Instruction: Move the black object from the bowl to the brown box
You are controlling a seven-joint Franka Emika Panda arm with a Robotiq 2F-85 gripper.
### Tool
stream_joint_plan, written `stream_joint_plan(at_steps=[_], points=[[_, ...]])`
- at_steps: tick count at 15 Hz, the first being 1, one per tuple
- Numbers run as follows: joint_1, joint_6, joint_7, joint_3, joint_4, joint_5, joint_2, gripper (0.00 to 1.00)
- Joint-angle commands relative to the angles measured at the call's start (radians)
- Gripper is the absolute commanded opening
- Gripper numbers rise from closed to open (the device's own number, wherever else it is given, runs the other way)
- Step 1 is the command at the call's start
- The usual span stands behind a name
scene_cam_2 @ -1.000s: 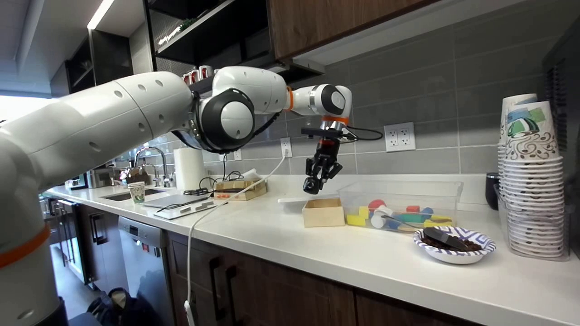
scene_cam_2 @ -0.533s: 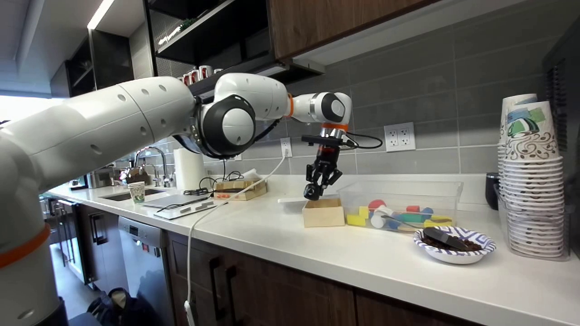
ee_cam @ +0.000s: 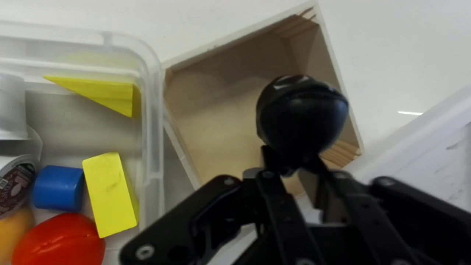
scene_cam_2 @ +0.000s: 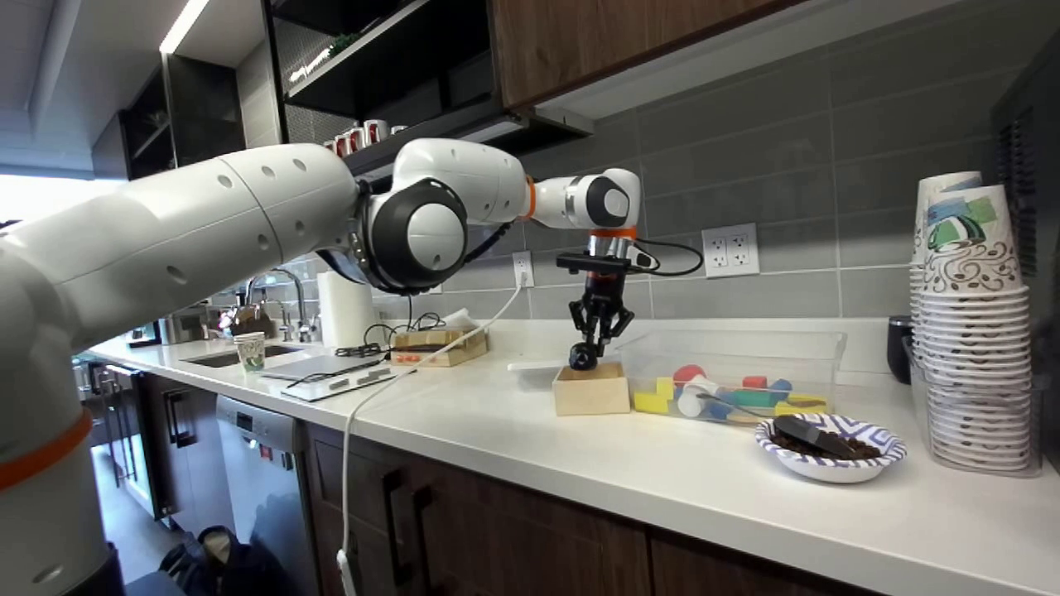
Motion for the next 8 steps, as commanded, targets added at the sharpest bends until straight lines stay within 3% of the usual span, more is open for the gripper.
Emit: stream_joint_plan(at_steps=[1, 7, 8], points=[[0.001, 0.012, -0.015, 0.004, 0.05, 0.011, 0.026, 0.55], [0.002, 0.026, -0.032, 0.004, 0.034, 0.008, 0.004, 1.0], [0.002, 0.025, -0.034, 0.003, 0.028, 0.007, 0.0, 1.0]])
